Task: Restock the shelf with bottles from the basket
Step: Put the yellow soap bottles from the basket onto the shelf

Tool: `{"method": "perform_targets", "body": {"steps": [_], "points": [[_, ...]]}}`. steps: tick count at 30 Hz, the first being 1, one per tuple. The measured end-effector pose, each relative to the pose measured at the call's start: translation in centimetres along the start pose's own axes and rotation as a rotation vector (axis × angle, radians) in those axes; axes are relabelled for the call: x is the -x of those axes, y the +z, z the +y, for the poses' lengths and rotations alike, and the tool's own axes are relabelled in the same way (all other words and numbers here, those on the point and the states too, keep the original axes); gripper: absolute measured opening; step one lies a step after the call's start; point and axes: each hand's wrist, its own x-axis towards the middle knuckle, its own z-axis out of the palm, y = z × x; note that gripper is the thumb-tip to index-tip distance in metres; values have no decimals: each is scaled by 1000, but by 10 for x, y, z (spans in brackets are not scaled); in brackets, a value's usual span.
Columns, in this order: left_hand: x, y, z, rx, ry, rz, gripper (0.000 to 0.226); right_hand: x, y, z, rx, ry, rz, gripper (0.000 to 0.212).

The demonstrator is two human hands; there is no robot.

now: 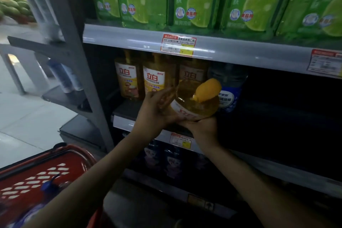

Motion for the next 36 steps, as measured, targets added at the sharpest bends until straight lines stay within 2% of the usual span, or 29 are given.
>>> {"method": "perform_targets", "body": {"steps": [4,6,13,22,30,36], "points": [[-2,23,-19,129,-131,71,59,-6,5,3,78,-17,161,44],[-3,35,-24,178,-140,88,52,-11,6,3,156,-48,224,52],[-21,57,-37,366,-165,177,43,-26,16,6,333,-64,303,69],[-36,67,-35,456,-169,183,43,-39,25,6,431,-30,274,58],[-37,67,-39,488,-223,179,47,-45,28,9,450,-60,251,64],[-39,56,-43,454,-298,107,46,-45,32,9,343,-48,286,54]]}}
